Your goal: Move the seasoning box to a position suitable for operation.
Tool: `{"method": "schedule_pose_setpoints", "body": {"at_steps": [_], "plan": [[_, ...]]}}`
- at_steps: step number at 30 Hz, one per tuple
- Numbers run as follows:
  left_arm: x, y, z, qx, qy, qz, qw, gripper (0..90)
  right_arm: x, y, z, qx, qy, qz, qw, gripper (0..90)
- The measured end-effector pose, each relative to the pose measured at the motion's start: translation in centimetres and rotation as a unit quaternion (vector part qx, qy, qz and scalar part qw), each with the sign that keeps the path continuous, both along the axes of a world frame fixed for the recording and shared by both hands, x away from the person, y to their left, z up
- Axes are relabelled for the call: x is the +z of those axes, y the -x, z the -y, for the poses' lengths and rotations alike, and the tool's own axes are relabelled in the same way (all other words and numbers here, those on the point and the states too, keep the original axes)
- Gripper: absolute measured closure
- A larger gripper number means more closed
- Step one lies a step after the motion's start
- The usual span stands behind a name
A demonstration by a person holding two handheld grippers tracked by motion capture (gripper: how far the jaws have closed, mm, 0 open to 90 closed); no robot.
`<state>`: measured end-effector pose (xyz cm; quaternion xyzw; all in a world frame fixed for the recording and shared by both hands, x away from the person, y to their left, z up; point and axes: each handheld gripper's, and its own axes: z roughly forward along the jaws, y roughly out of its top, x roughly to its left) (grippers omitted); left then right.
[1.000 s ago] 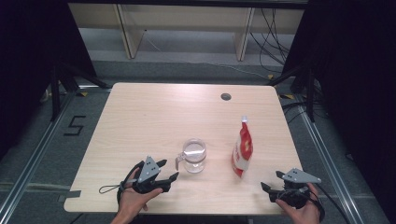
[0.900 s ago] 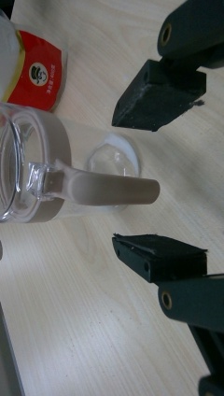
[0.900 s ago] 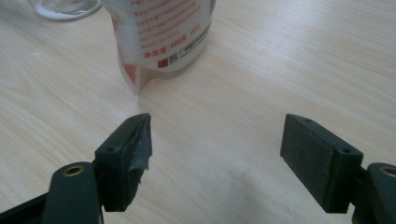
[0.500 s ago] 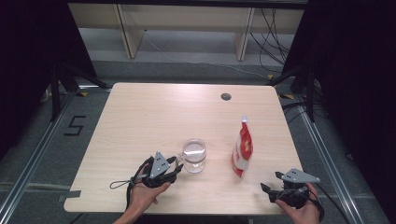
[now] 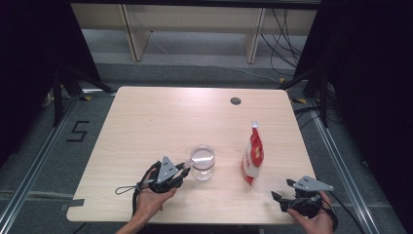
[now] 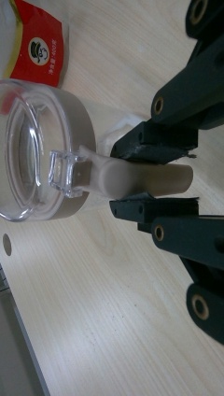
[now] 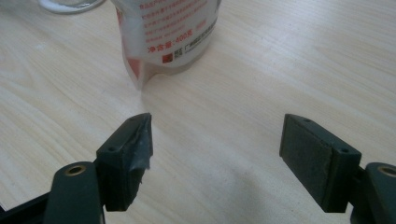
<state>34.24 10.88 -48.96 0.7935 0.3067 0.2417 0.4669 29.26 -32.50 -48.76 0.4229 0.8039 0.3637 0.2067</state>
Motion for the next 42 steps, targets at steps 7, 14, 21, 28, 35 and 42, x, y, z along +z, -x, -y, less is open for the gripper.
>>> {"method": "schedule_pose_setpoints", "body": {"at_steps": [7, 14, 21, 28, 35, 42], "plan": [[0.0, -0.6, -0.9, 0.010, -0.004, 0.003, 0.9999, 73.2, 0.0, 0.0, 0.0, 0.002, -0.001, 0.005, 1.0000, 26.6], [-0.2, -0.7, -0.8, 0.011, -0.006, 0.007, 0.9999, 73.3, -0.1, 0.2, -0.3, -0.001, -0.016, -0.018, 0.9997, 26.6], [-0.1, -0.6, -1.2, -0.011, -0.004, 0.008, 0.9999, 74.2, 0.0, 0.1, -0.1, 0.003, -0.007, -0.008, 0.9999, 26.6], [-0.2, -0.2, -1.8, -0.037, 0.011, -0.013, 0.9992, 74.1, 0.0, 0.1, -0.1, 0.003, -0.008, -0.007, 0.9999, 26.7], [-0.3, 0.3, -1.9, -0.071, 0.022, -0.016, 0.9971, 74.0, 0.0, 0.0, 0.0, 0.005, -0.002, 0.002, 1.0000, 26.7], [-0.4, 0.9, -1.7, -0.101, 0.024, -0.020, 0.9944, 74.0, 0.0, 0.1, -0.1, 0.004, -0.008, -0.008, 0.9999, 26.7]]}}
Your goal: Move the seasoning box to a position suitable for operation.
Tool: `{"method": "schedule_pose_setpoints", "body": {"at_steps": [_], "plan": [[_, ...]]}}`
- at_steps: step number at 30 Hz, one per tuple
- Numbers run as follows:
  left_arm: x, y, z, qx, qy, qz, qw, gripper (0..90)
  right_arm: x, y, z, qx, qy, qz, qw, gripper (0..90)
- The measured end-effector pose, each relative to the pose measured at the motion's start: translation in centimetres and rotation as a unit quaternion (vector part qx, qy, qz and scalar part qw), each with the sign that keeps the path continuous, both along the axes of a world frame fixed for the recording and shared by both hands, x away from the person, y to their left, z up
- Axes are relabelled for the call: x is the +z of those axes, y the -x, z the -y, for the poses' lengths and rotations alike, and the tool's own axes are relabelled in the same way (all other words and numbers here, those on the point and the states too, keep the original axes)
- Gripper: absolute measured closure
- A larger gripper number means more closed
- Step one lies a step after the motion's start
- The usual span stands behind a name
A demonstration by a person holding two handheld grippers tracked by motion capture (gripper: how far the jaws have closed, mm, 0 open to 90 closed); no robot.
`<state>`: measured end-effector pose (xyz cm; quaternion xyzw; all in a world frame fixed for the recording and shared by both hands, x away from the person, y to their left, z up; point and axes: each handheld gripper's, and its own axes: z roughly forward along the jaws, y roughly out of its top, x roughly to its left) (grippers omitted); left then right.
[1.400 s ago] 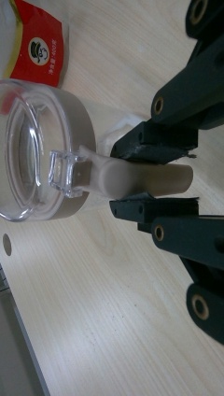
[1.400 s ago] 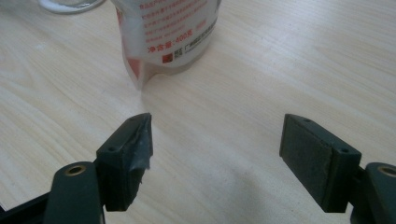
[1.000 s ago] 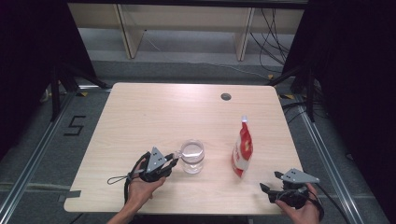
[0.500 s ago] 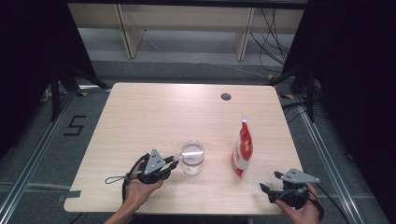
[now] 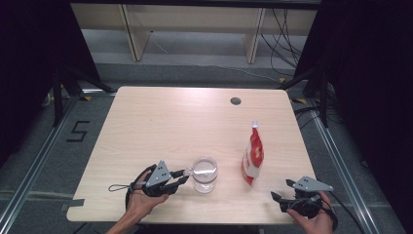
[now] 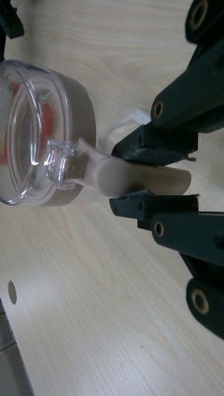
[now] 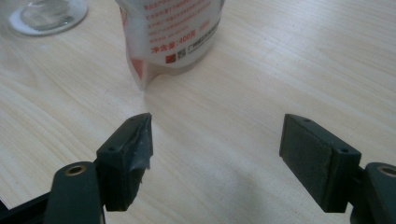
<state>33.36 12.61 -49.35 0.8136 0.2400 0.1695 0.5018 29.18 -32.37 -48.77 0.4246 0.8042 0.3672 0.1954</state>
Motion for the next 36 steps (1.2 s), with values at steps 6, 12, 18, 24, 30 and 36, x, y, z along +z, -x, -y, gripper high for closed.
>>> {"method": "schedule_pose_setpoints", "body": {"at_steps": [6, 12, 18, 24, 30, 36], "plan": [[0.0, 0.2, 0.0, -0.017, 0.001, 0.000, 0.9999, 74.0, 0.0, 0.0, -0.2, 0.012, -0.006, -0.004, 0.9999, 27.8], [-0.1, 0.2, -0.1, -0.022, 0.008, -0.009, 0.9997, 73.8, 0.1, 0.1, -0.3, 0.016, -0.003, -0.002, 0.9999, 27.8], [0.1, -0.1, -0.2, -0.026, -0.006, 0.000, 0.9996, 73.6, 0.3, 0.3, -0.6, 0.020, -0.011, 0.000, 0.9998, 27.9], [0.3, -0.2, -0.4, 0.001, -0.012, 0.000, 0.9999, 71.2, 0.3, 0.3, -0.7, 0.024, -0.006, 0.002, 0.9997, 27.9], [0.7, 0.2, -0.8, -0.003, 0.008, -0.011, 0.9999, 56.7, 0.4, 0.3, -0.5, 0.027, -0.011, 0.003, 0.9996, 27.9], [1.0, 0.8, -1.3, 0.015, 0.018, -0.023, 0.9995, 37.7, 0.3, 0.3, -0.6, 0.028, -0.009, 0.007, 0.9995, 27.9]]}}
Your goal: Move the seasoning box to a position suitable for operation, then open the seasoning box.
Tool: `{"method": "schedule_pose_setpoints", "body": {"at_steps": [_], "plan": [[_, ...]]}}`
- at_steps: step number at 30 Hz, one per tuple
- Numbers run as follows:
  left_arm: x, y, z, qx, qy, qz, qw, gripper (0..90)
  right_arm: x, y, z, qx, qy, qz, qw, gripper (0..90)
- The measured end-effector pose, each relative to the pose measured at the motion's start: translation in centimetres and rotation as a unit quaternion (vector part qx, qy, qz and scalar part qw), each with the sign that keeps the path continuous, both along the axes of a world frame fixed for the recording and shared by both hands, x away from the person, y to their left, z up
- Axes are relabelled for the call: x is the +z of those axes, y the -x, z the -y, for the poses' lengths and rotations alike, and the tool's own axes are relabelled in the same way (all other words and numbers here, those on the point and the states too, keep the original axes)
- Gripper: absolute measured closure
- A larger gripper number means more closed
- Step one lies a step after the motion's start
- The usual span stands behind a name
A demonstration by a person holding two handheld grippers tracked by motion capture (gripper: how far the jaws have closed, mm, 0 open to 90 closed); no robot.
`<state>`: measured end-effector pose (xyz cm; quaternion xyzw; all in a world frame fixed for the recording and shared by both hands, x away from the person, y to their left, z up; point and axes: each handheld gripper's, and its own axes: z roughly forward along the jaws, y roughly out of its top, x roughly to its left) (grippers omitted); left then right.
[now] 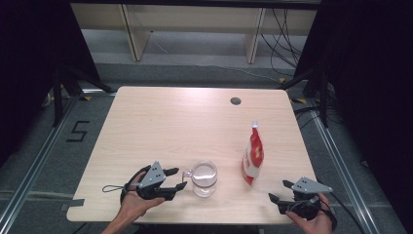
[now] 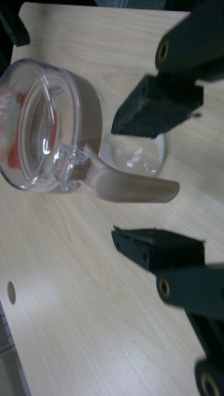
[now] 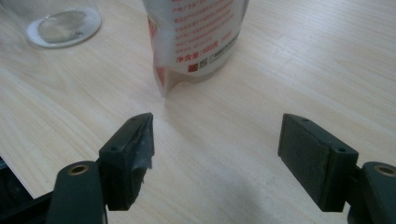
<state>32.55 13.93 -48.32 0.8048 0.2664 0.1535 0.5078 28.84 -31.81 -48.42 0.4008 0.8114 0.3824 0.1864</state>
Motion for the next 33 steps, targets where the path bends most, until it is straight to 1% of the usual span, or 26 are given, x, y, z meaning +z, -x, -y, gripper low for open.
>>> {"method": "schedule_pose_setpoints", "body": {"at_steps": [2, 3, 4, 6, 8, 9, 10, 11, 12, 14, 15, 16, 17, 18, 19, 20, 21, 22, 23, 25, 26, 27, 30, 31, 32, 33], "plan": [[0.2, 0.0, -0.3, -0.001, 0.007, 0.000, 1.0000, 34.4, -0.1, -0.1, 0.0, 0.000, -0.002, 0.000, 1.0000, 27.9], [0.4, 0.2, -0.4, 0.006, 0.008, -0.003, 0.9999, 33.2, -0.1, -0.2, 0.0, 0.004, -0.001, 0.004, 1.0000, 27.9], [0.5, 0.1, -0.5, 0.002, 0.008, 0.001, 1.0000, 31.8, 0.0, -0.1, 0.0, 0.001, 0.003, 0.006, 1.0000, 27.9], [0.8, 0.3, -0.5, 0.008, 0.012, -0.005, 0.9999, 29.2, 0.0, -0.2, -0.1, 0.004, -0.001, -0.001, 1.0000, 27.9], [1.1, 0.4, -0.5, 0.002, 0.014, -0.004, 0.9999, 28.2, 0.0, -0.2, -0.1, 0.007, 0.004, 0.006, 0.9999, 28.9], [1.2, 0.5, -0.5, 0.000, 0.015, -0.004, 0.9999, 28.1, 0.0, -0.2, -0.2, 0.008, 0.002, 0.004, 1.0000, 29.1], [1.2, 0.7, -0.4, 0.005, 0.026, -0.012, 0.9996, 28.2, 0.0, -0.1, -0.2, 0.005, -0.001, -0.002, 1.0000, 29.1], [1.4, 0.7, -0.4, 0.001, 0.022, -0.006, 0.9997, 28.6, 0.1, -0.1, -0.2, 0.006, 0.000, 0.001, 1.0000, 29.1], [1.4, 0.8, -0.3, 0.000, 0.029, -0.011, 0.9995, 30.3, 0.1, -0.1, -0.2, 0.005, 0.000, 0.003, 1.0000, 29.4], [1.7, 0.9, -0.3, -0.002, 0.030, -0.003, 0.9996, 32.5, 0.1, -0.2, -0.2, 0.010, -0.001, 0.005, 0.9999, 30.0], [1.8, 1.0, -0.3, -0.003, 0.032, -0.004, 0.9995, 35.8, 0.1, -0.1, -0.2, 0.011, -0.003, 0.002, 0.9999, 30.7], [2.0, 1.1, -0.3, -0.013, 0.034, 0.001, 0.9994, 38.8, 0.2, -0.1, -0.2, 0.007, 0.002, 0.007, 0.9999, 31.1], [2.1, 1.3, -0.3, -0.010, 0.039, -0.004, 0.9992, 41.6, 0.2, 0.0, -0.3, 0.010, 0.002, 0.007, 0.9999, 31.2], [2.3, 1.3, -0.3, -0.017, 0.039, 0.007, 0.9991, 44.6, 0.2, 0.0, -0.4, 0.013, -0.002, 0.003, 0.9999, 31.3], [2.5, 1.5, -0.3, -0.015, 0.042, 0.003, 0.9990, 48.1, 0.3, 0.2, -0.5, 0.006, -0.002, 0.002, 1.0000, 31.6], [2.7, 1.5, -0.4, -0.025, 0.036, 0.014, 0.9989, 50.7, 0.4, 0.3, -0.6, 0.004, -0.002, 0.002, 1.0000, 32.0], [2.9, 1.6, -0.4, -0.024, 0.037, 0.015, 0.9989, 54.5, 0.5, 0.4, -0.7, 0.007, -0.007, -0.002, 1.0000, 32.2], [2.9, 1.7, -0.4, -0.021, 0.043, 0.012, 0.9988, 58.9, 0.5, 0.4, -0.6, 0.010, -0.008, 0.005, 0.9999, 32.2], [3.0, 1.7, -0.5, -0.022, 0.039, 0.018, 0.9988, 63.3, 0.6, 0.6, -0.7, 0.010, -0.010, 0.002, 0.9999, 32.5], [3.1, 1.5, -0.4, -0.020, 0.040, 0.017, 0.9989, 71.3, 0.7, 0.8, -0.8, 0.013, -0.005, 0.017, 0.9998, 33.7], [3.1, 1.5, -0.4, -0.015, 0.046, 0.015, 0.9987, 74.7, 0.7, 1.1, -0.9, 0.006, -0.012, 0.007, 0.9999, 34.2], [3.2, 1.4, -0.4, -0.017, 0.047, 0.017, 0.9986, 77.0, 0.7, 1.1, -0.9, 0.014, -0.012, 0.013, 0.9997, 34.2], [3.4, 1.1, 0.0, -0.011, 0.055, 0.019, 0.9982, 82.2, 0.8, 1.3, -1.0, 0.018, -0.006, 0.021, 0.9996, 35.8], [3.5, 1.1, 0.2, -0.009, 0.051, 0.018, 0.9985, 83.7, 0.8, 1.4, -1.1, 0.018, -0.009, 0.018, 0.9997, 35.7], [3.4, 1.0, 0.4, -0.010, 0.054, 0.015, 0.9984, 85.1, 0.9, 1.3, -1.0, 0.027, 0.000, 0.028, 0.9992, 36.0], [3.5, 0.9, 0.4, -0.006, 0.044, 0.017, 0.9989, 86.0, 0.8, 1.5, -1.2, 0.026, -0.008, 0.018, 0.9995, 36.3]]}}
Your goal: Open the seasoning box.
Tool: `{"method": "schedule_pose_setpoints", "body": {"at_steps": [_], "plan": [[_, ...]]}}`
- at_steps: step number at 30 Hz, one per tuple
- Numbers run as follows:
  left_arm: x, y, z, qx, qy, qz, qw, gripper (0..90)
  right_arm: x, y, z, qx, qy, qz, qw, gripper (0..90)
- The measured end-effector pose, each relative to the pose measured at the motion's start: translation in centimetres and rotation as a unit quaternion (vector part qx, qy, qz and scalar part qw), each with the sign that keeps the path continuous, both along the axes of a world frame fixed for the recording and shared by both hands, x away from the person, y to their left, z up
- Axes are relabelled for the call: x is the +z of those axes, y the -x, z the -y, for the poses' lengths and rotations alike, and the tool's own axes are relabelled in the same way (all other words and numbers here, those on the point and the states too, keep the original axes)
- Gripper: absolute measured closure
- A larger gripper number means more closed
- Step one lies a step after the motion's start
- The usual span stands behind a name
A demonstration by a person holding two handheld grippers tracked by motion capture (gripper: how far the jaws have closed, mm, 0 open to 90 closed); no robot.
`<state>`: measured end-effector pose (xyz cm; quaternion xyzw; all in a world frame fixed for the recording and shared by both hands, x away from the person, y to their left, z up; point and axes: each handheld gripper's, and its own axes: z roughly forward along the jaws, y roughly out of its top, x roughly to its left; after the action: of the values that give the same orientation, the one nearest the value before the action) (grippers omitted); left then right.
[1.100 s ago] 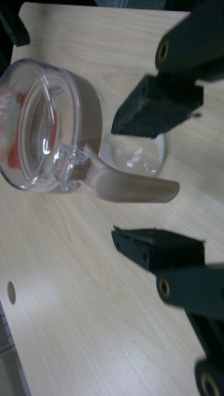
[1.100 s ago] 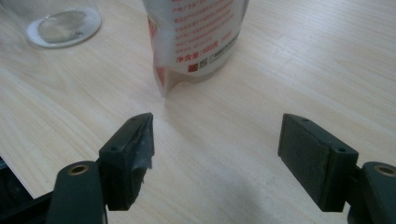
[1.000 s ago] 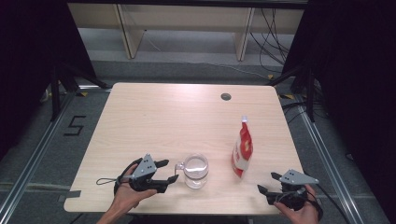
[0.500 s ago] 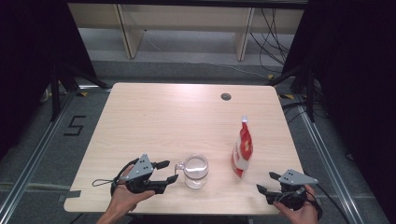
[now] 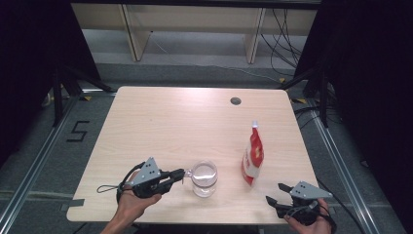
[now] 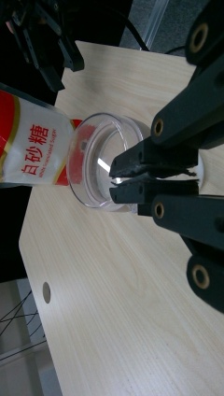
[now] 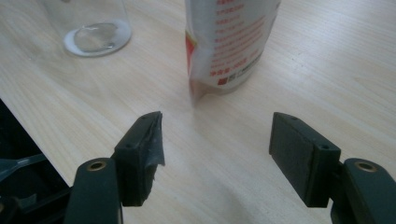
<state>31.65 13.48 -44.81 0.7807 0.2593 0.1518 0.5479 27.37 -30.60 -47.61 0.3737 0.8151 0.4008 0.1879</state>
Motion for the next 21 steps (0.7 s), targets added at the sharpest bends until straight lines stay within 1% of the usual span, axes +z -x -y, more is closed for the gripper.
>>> {"method": "schedule_pose_setpoints", "body": {"at_steps": [1, 2, 3, 4, 5, 6, 7, 8, 9, 10, 11, 12, 13, 14, 15, 16, 17, 18, 20, 21], "plan": [[0.0, -0.2, 0.2, -0.001, -0.001, 0.001, 1.0000, 86.7, 0.0, 0.1, -0.1, 0.000, -0.007, -0.006, 1.0000, 36.4], [-0.1, -0.3, 0.4, 0.003, -0.002, -0.004, 1.0000, 87.9, 0.1, 0.1, -0.1, -0.001, 0.003, 0.003, 1.0000, 36.5], [-0.1, -0.5, 0.5, -0.003, -0.006, 0.002, 1.0000, 88.6, 0.1, 0.2, -0.3, 0.001, 0.002, 0.005, 1.0000, 36.7], [-0.2, -0.6, 0.6, 0.000, -0.002, -0.001, 1.0000, 88.9, 0.1, 0.2, -0.4, 0.004, 0.001, -0.001, 1.0000, 36.9], [-0.2, -0.7, 0.6, 0.005, -0.007, -0.004, 1.0000, 89.1, 0.1, 0.3, -0.5, 0.006, 0.001, 0.001, 1.0000, 36.9], [-0.2, -0.9, 0.7, 0.004, -0.002, -0.005, 1.0000, 89.1, 0.1, 0.3, -0.6, 0.013, 0.002, 0.002, 0.9999, 36.9], [-0.2, -1.0, 0.7, 0.010, -0.006, -0.005, 0.9999, 89.2, 0.1, 0.3, -0.6, 0.013, 0.004, 0.006, 0.9999, 36.9], [-0.2, -1.2, 0.7, 0.009, -0.003, -0.004, 0.9999, 89.2, 0.1, 0.3, -0.7, 0.015, 0.006, 0.009, 0.9998, 37.0], [-0.3, -1.3, 0.8, 0.009, -0.007, -0.003, 0.9999, 89.2, 0.1, 0.4, -0.8, 0.012, 0.004, 0.004, 0.9999, 37.0], [-0.4, -1.4, 0.8, 0.013, -0.003, -0.008, 0.9999, 89.1, 0.1, 0.4, -0.8, 0.014, 0.007, 0.005, 0.9999, 37.1], [-0.4, -1.5, 0.9, 0.013, -0.006, -0.006, 0.9999, 89.2, 0.2, 0.4, -0.9, 0.016, 0.006, 0.004, 0.9998, 37.1], [-0.4, -1.6, 1.0, 0.010, -0.003, -0.004, 0.9999, 89.2, 0.2, 0.5, -0.9, 0.014, 0.004, 0.001, 0.9999, 37.2], [-0.4, -1.6, 1.0, 0.012, -0.002, -0.007, 0.9999, 89.2, 0.2, 0.4, -1.0, 0.021, 0.001, -0.002, 0.9998, 37.2], [-0.4, -1.6, 1.0, 0.013, -0.006, -0.006, 0.9999, 89.2, 0.2, 0.5, -1.0, 0.016, 0.004, 0.002, 0.9999, 37.3], [-0.3, -1.8, 1.0, 0.007, -0.011, 0.001, 0.9999, 89.2, 0.2, 0.5, -1.0, 0.018, 0.008, 0.010, 0.9998, 37.5], [-0.4, -1.7, 1.0, 0.010, -0.009, -0.003, 0.9999, 89.1, 0.2, 0.5, -1.0, 0.019, 0.007, 0.011, 0.9997, 37.8], [-0.4, -1.6, 1.1, 0.010, -0.006, -0.004, 0.9999, 89.1, 0.2, 0.6, -1.2, 0.016, 0.001, 0.000, 0.9999, 37.8], [-0.4, -1.6, 1.2, 0.006, -0.009, -0.001, 0.9999, 89.2, 0.2, 0.6, -1.2, 0.020, 0.002, 0.004, 0.9998, 38.1], [-0.4, -1.5, 1.3, 0.009, -0.012, -0.001, 0.9999, 89.2, 0.2, 0.6, -1.3, 0.028, 0.004, 0.007, 0.9996, 39.2], [-0.4, -1.5, 1.3, 0.010, -0.013, -0.001, 0.9999, 89.1, 0.2, 0.6, -1.4, 0.029, 0.002, 0.012, 0.9995, 39.6]]}}
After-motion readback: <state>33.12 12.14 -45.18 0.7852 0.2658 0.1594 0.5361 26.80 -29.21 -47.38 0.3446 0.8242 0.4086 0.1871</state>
